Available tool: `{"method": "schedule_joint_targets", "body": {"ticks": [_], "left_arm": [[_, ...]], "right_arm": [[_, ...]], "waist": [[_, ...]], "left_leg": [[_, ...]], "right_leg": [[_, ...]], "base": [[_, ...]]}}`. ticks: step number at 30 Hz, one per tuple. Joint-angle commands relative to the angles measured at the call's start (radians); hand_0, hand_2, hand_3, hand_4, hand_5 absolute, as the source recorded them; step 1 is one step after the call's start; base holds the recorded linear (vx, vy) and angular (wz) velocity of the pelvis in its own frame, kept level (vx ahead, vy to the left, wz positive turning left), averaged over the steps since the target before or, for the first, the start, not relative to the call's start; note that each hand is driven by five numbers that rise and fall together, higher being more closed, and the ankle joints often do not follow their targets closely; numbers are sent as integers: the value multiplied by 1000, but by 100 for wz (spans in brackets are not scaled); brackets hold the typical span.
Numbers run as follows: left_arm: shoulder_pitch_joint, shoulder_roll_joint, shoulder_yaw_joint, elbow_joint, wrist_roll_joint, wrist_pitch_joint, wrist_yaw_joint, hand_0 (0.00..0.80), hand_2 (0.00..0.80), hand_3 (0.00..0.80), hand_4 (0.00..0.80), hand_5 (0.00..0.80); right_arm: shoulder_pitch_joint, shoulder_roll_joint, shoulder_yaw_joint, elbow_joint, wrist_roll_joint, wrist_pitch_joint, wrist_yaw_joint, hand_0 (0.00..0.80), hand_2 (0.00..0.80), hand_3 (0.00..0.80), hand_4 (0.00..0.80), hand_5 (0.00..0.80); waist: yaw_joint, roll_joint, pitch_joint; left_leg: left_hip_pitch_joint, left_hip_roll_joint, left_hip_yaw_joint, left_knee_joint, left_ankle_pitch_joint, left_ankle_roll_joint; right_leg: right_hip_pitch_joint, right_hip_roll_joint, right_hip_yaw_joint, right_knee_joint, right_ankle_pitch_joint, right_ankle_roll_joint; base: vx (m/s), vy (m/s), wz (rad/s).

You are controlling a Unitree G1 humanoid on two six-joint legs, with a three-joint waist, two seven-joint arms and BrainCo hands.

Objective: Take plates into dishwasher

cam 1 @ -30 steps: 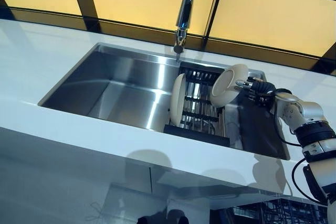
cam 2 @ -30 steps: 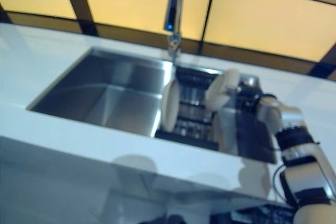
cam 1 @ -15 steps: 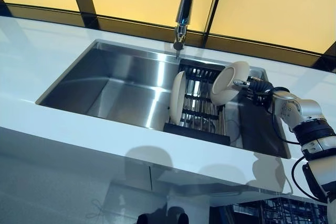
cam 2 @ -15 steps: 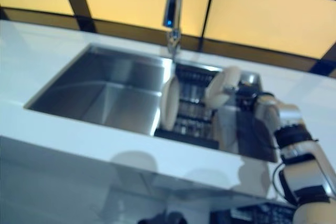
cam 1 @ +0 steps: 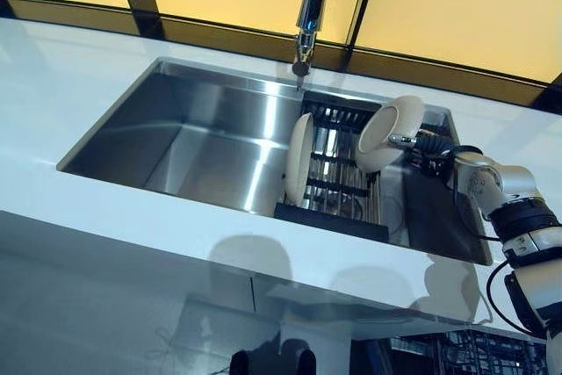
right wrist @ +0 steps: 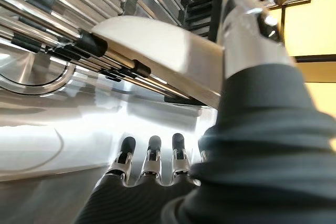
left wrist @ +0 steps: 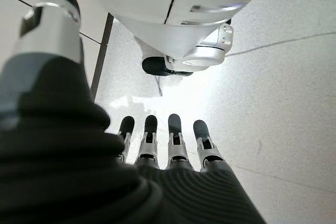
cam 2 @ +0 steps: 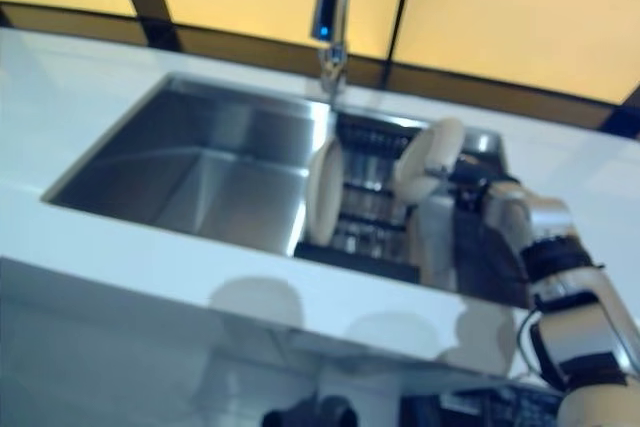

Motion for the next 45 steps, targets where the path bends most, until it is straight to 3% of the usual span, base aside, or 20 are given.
{"method": "schedule_joint_targets", "body": {"ticks": [1, 2, 8, 20, 45], "left_arm": [[-27, 21, -65, 10, -51, -15, 2, 0, 0, 0, 0, 0], [-26, 20, -62, 9, -50, -13, 3, 0, 0, 0, 0, 0], [-15, 18, -54, 13, -48, -12, 5, 0, 0, 0, 0, 0], [-8, 8, -81, -1, -63, -25, 5, 0, 0, 0, 0, 0], [9, 8, -52, 31, -7, 17, 35, 0, 0, 0, 0, 0]], "right_arm": [[-157, -26, 49, 45, -24, -59, -34, 734, 734, 734, 734, 734], [-170, -30, 57, 44, -34, -57, -45, 800, 800, 800, 800, 800], [-196, -38, 78, 59, -59, -44, -62, 800, 800, 800, 800, 800], [-277, -62, 111, 174, -137, -132, -103, 800, 800, 800, 800, 800], [-318, -155, 149, 77, -111, -146, -101, 800, 800, 800, 800, 800]], "waist": [[40, -20, -14], [42, -22, -15], [49, -28, -25], [66, -14, -27], [28, -75, -127]], "left_leg": [[-4, -5, -28, -4, -11, -14], [-5, -5, -28, -4, -11, -16], [-4, -7, -33, -4, -11, -17], [-10, -8, -40, -4, -8, -17], [65, -3, -2, -4, -40, -14]], "right_leg": [[37, -50, -13, 4, 1, 82], [37, -50, -15, 4, 1, 83], [39, -51, -22, 0, 3, 85], [34, -53, -23, 0, 5, 86], [89, -45, 4, 0, 1, 98]], "base": [[0, 0, 0], [0, 0, 0], [7, -9, 4], [-16, 10, 2], [8, 14, -2]]}}
